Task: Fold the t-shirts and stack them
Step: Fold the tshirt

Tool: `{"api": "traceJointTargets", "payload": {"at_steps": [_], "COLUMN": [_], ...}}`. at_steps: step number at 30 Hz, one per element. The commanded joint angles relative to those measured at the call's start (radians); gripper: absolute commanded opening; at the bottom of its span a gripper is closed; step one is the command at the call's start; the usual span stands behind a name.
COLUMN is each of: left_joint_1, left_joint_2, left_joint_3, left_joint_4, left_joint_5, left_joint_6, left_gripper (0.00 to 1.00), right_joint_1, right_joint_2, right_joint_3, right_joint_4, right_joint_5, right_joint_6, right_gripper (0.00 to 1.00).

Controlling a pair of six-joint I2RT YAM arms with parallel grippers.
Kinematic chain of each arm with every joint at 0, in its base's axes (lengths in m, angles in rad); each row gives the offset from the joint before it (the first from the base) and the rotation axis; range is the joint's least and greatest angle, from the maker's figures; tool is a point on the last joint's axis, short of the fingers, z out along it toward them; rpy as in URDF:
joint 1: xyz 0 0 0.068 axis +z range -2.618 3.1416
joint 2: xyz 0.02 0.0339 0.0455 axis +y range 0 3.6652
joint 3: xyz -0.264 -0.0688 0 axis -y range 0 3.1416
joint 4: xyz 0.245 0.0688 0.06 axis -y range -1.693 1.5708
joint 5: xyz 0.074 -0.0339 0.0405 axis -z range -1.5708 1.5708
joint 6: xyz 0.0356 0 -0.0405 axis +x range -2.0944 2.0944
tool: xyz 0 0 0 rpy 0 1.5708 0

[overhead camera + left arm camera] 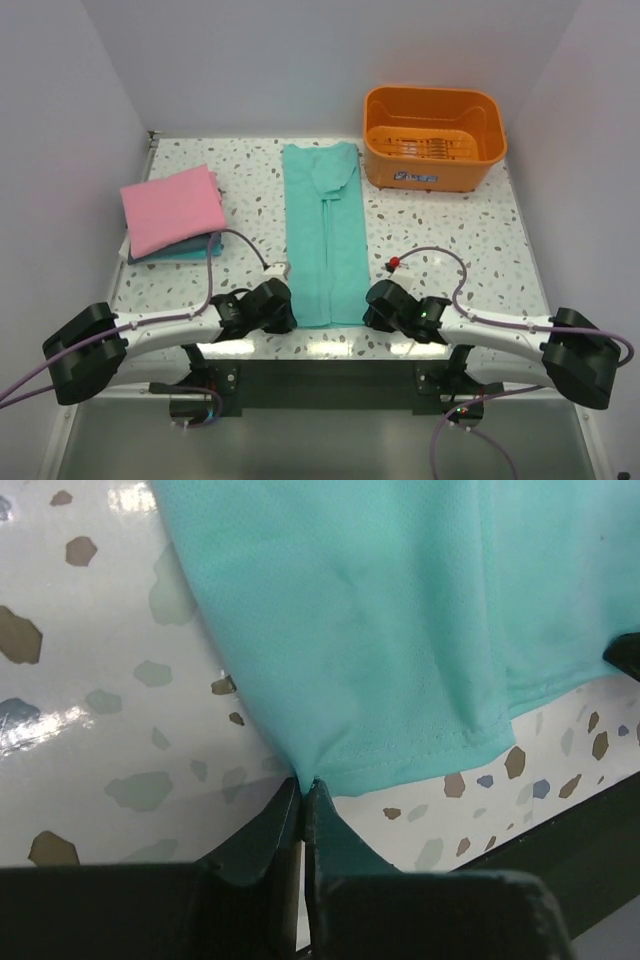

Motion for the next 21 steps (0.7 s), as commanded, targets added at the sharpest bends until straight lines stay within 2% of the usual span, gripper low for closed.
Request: {"api": "traceJointTargets", "payload": {"at_steps": [1,2,3,6,10,15,19,21], "left_joint_1": [-0.009,-0.012,-0.018,-0.049,-0.112,-0.135,-0.138,-0.138], "left_joint_2": [0.035,0.034,0.032,-0.003,-0.119,-0.198,-0.226,-0.226], "left_joint_3": [-0.015,-0.014,-0.015,-0.014,-0.018,0.005,0.044,0.092], "left_joint_4": [-0.007,-0.013,-0.016,-0.067,-0.163,-0.212,-0.223,-0.238], "left_joint_5": [-0.032,-0.023,-0.023,-0.029,-0.05,0.026,-0.009,-0.047], "left_joint_6": [-0.005,-0.002,-0.002,-0.034,-0.076,-0.091,-0.091,-0.079], "left_gripper": [0.03,0.0,0.0,0.0,0.0,0.0,0.0,0.0], "right_joint_1": [-0.004,-0.004,-0.004,-0.003,-0.001,0.009,0.009,0.009], "right_joint_2": [0.036,0.036,0.033,-0.007,-0.105,-0.251,-0.253,-0.22], "right_joint_3": [-0.01,-0.006,-0.005,-0.019,-0.077,-0.103,-0.057,-0.023], "right_joint_4": [0.055,0.058,0.062,0.071,-0.012,-0.032,-0.052,-0.067], "right_joint_5": [-0.018,-0.025,-0.048,-0.123,-0.241,-0.35,-0.34,-0.274], "right_joint_6": [0.001,-0.014,-0.021,-0.051,-0.033,-0.041,-0.064,-0.087], "right_gripper": [0.21,0.04,0.0,0.0,0.0,0.0,0.0,0.0]}}
